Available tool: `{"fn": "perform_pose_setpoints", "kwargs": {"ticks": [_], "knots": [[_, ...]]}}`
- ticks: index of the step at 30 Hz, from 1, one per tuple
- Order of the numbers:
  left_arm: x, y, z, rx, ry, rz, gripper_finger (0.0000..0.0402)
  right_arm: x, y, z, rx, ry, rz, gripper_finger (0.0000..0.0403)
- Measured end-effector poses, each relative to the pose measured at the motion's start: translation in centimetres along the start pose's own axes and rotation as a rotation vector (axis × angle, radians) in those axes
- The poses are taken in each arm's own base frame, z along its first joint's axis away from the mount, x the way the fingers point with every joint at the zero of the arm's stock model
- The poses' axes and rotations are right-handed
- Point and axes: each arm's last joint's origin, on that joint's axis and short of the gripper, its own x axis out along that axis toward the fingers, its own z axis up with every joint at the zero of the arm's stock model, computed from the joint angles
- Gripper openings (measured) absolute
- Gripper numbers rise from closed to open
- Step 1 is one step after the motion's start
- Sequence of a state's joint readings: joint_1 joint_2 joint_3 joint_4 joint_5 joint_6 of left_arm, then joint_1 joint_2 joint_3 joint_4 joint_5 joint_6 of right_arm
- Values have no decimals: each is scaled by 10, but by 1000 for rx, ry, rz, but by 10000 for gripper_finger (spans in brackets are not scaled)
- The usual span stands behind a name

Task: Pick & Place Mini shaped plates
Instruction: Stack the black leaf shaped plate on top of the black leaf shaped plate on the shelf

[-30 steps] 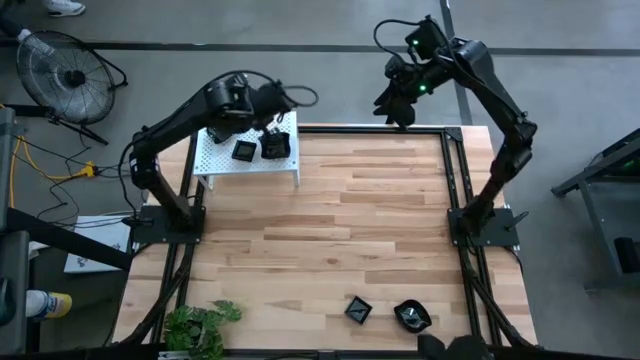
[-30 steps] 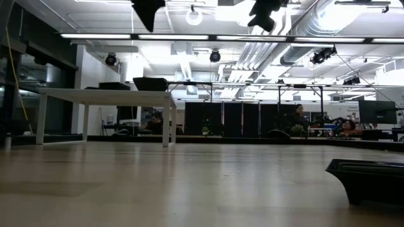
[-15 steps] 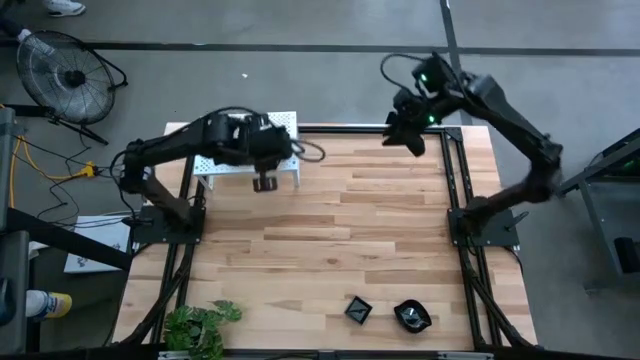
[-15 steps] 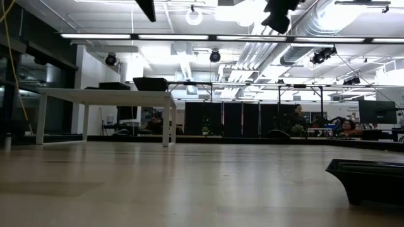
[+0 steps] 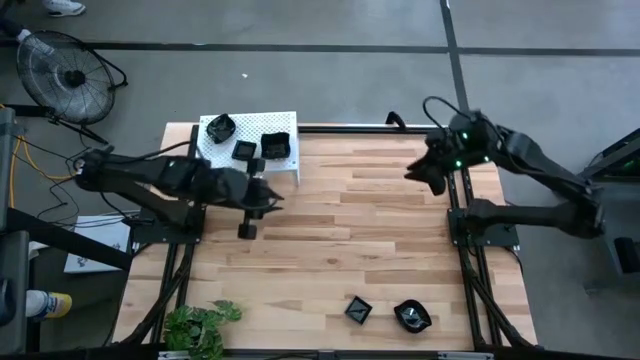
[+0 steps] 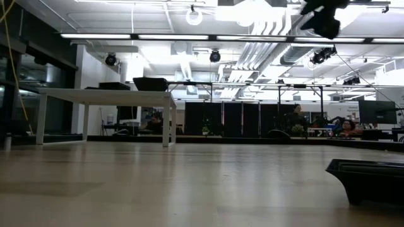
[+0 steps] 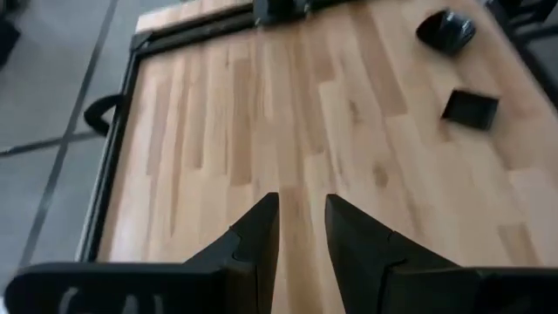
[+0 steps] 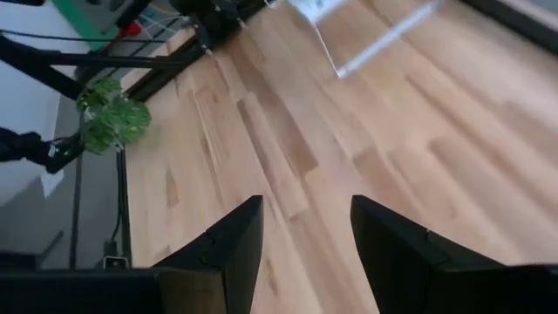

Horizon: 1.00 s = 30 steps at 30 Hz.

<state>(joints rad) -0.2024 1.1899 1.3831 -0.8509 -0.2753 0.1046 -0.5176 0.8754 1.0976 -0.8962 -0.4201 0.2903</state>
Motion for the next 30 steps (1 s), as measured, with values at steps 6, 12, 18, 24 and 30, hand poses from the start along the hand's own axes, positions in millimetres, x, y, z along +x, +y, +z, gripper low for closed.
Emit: {"fn": "perform_pose_setpoints", "kwargs": {"ticks": [6,12,18,24,30], "knots": [[-8,-16,-21,-17,-110,-39,92,7,3,-38,148,57,-4,169],[-16,-31,-44,-55,-211,-55,92,28,10,-68,237,143,34,169],[-18,-48,-64,-85,-312,-103,92,57,30,-89,262,118,152,169],[-17,-62,-76,-99,-393,-131,92,72,52,-113,258,134,204,169],[-16,-71,-79,-152,-467,-78,92,77,68,-132,218,229,214,169]]}}
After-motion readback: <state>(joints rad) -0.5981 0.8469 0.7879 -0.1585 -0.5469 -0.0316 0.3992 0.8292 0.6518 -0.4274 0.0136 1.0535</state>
